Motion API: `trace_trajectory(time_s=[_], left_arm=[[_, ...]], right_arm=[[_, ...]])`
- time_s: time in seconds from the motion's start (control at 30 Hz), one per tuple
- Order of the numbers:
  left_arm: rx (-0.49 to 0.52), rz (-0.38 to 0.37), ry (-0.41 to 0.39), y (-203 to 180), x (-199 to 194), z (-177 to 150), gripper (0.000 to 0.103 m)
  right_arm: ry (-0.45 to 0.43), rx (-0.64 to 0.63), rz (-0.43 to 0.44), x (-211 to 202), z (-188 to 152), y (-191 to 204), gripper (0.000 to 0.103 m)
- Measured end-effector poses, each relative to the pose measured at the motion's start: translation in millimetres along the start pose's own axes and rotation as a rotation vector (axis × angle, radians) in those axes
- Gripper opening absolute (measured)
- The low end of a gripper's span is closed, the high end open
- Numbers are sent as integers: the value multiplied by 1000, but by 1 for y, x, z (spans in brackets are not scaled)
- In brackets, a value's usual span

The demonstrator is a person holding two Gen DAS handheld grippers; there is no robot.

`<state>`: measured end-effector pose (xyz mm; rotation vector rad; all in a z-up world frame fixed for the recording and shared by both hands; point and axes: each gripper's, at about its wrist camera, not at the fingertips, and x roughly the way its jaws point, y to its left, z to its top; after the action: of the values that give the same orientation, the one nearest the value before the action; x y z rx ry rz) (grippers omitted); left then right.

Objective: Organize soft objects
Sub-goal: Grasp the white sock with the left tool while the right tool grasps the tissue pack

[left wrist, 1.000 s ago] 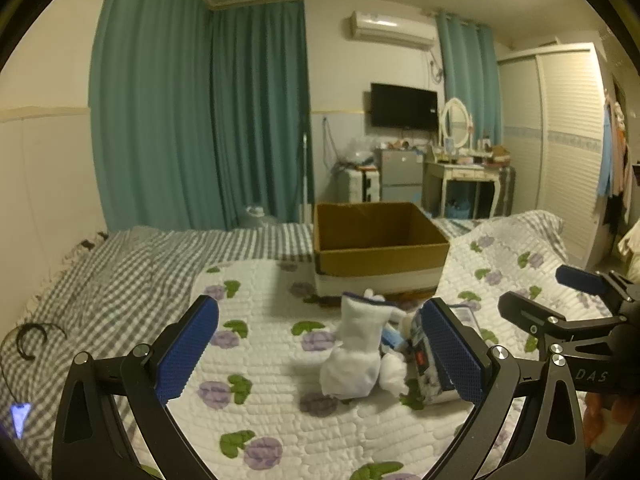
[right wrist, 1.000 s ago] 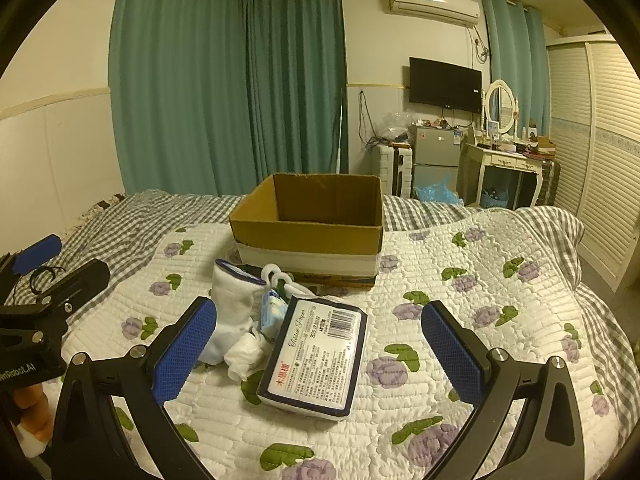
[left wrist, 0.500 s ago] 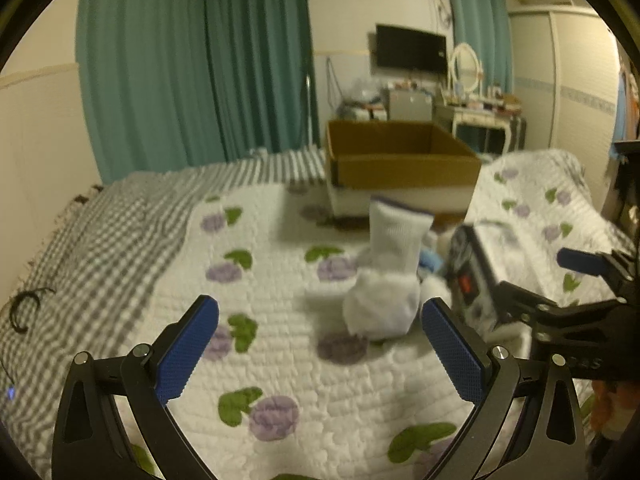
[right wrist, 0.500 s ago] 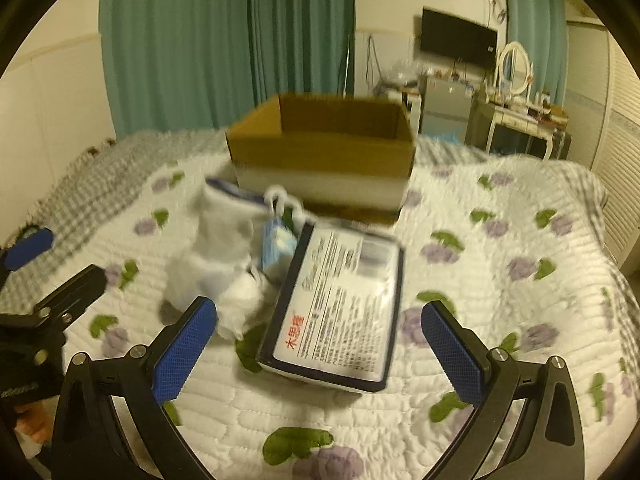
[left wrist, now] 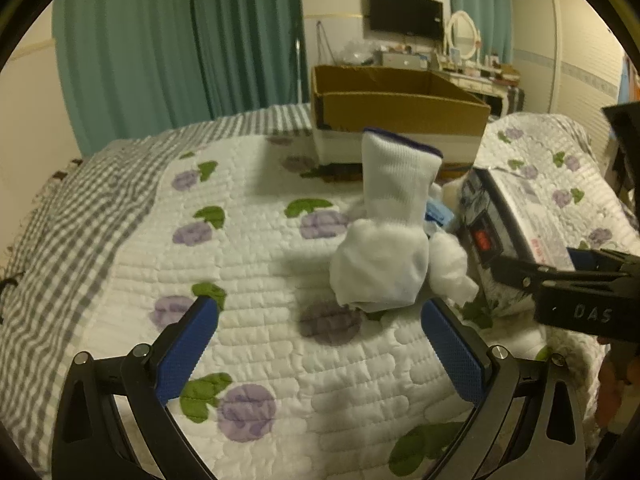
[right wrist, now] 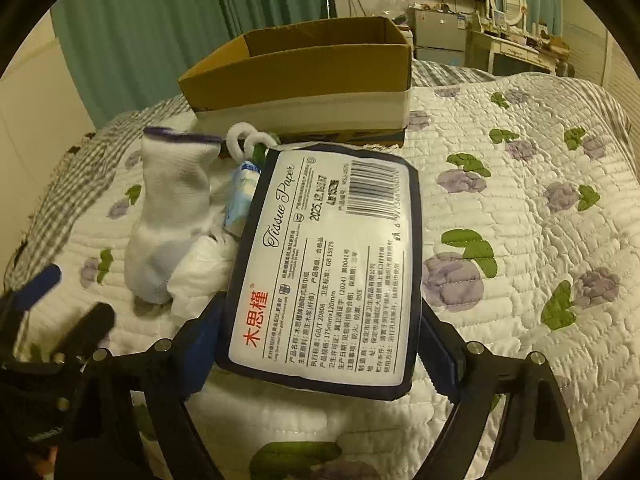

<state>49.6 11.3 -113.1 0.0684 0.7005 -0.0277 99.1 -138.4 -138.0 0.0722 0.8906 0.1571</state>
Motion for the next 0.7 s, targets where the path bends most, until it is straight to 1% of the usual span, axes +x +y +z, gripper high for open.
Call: trace_trajectory(time_s=[0.07,0.13,0.27,0.33,0.4,0.47,0.5,0.53,0.57,0.63,0.7], left_arm=[[-4,-4,7,0,3,0,102],[-8,-5,12,0,6,2,97],[3,-26,22,-5,14,9,97],[22,-35,31,-9,21,12,96],[39,-38,39,-14,29,16,88],[58,-51,58,-18,39,19,87],[70,-51,71,-21,44,21,77],[79,-58,82,-23,48,22,69],[83,-76,88,-25,51,23,54],[97,-144,112,-29,56,24,49],[114,-151,111,-33,56,24,44]], right_arm=[[-20,9,18,-5,2,-2,84],[-52,22,26,-13,5,-5,84],[-99,12,2,-24,13,-9,84],[-106,14,-1,-25,15,-13,84],[-104,23,2,-24,18,-17,84],[-102,24,1,-23,19,-19,84],[-100,22,-1,-22,20,-19,84],[-99,19,-4,-22,20,-19,84],[-97,17,-9,-20,20,-20,84],[-89,16,-13,-18,20,-20,84],[-85,17,-10,-17,20,-20,84]])
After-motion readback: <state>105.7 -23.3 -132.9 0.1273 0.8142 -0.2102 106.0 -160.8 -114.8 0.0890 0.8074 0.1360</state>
